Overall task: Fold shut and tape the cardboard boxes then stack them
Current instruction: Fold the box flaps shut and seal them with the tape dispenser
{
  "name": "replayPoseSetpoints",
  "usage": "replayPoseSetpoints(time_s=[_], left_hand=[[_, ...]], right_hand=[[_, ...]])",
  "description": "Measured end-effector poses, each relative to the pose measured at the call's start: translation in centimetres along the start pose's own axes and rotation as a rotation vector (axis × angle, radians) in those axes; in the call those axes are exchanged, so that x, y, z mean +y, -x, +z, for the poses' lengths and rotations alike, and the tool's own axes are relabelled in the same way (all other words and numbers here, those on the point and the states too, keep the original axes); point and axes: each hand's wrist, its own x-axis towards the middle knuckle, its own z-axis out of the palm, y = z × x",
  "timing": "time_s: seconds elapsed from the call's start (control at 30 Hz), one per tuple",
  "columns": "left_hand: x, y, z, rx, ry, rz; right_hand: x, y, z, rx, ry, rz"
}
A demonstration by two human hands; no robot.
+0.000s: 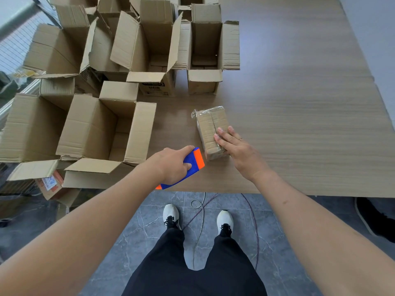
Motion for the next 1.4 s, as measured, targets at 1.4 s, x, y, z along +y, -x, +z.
replayPoseSetpoints(time_s=[1.4], left_hand=[[-1.3, -5.5, 6.1, 0.497, 0.178, -0.161]], right_hand=[[-5.5, -1.1, 4.8, 0.170, 0.398, 0.276]])
